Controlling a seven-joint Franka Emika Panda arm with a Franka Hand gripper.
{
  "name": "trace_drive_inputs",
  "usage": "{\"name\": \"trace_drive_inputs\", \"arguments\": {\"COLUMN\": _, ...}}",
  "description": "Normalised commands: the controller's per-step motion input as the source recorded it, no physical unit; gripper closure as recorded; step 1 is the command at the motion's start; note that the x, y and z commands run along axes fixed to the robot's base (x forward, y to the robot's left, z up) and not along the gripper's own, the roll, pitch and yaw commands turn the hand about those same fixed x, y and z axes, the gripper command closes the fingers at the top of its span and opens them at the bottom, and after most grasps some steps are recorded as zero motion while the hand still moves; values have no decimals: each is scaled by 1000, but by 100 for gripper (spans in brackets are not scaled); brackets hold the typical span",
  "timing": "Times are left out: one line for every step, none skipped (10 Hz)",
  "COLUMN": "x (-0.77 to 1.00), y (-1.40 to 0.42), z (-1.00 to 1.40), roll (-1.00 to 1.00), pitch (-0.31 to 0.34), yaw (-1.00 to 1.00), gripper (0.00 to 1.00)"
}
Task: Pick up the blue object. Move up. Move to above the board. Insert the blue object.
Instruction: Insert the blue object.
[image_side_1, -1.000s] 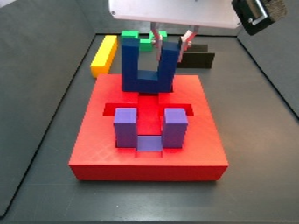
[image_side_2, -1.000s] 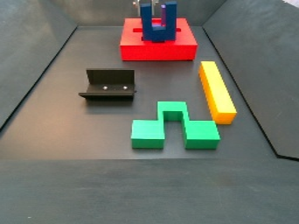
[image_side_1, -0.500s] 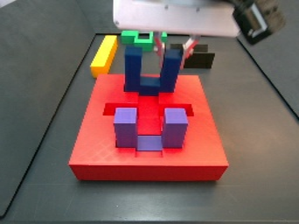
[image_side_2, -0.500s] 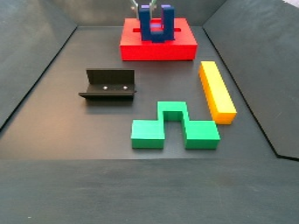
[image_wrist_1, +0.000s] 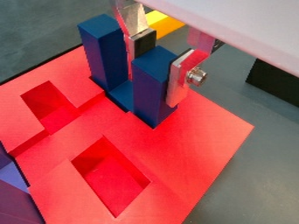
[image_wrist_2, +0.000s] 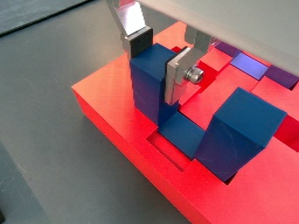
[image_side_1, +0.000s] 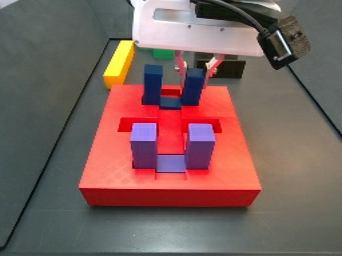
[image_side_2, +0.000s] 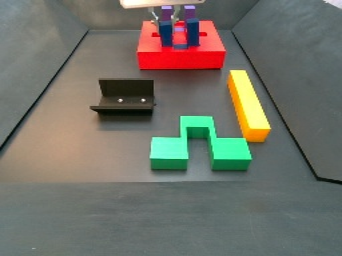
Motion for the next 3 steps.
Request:
{"name": "trace_drive_inputs", "arguments": {"x": -11, "y": 0, "z": -126, "roll": 0, "pitch": 0, "yaw": 9, "gripper": 100}}
{"name": "trace_drive_inputs", "arguments": {"x": -29, "y": 0, "z": -6, "roll": 0, "pitch": 0, "yaw": 0, "gripper": 100}}
{"name": "trace_drive_inputs", "arguments": {"x": 0, "y": 0, "z": 0, "roll": 0, "pitch": 0, "yaw": 0, "gripper": 100}}
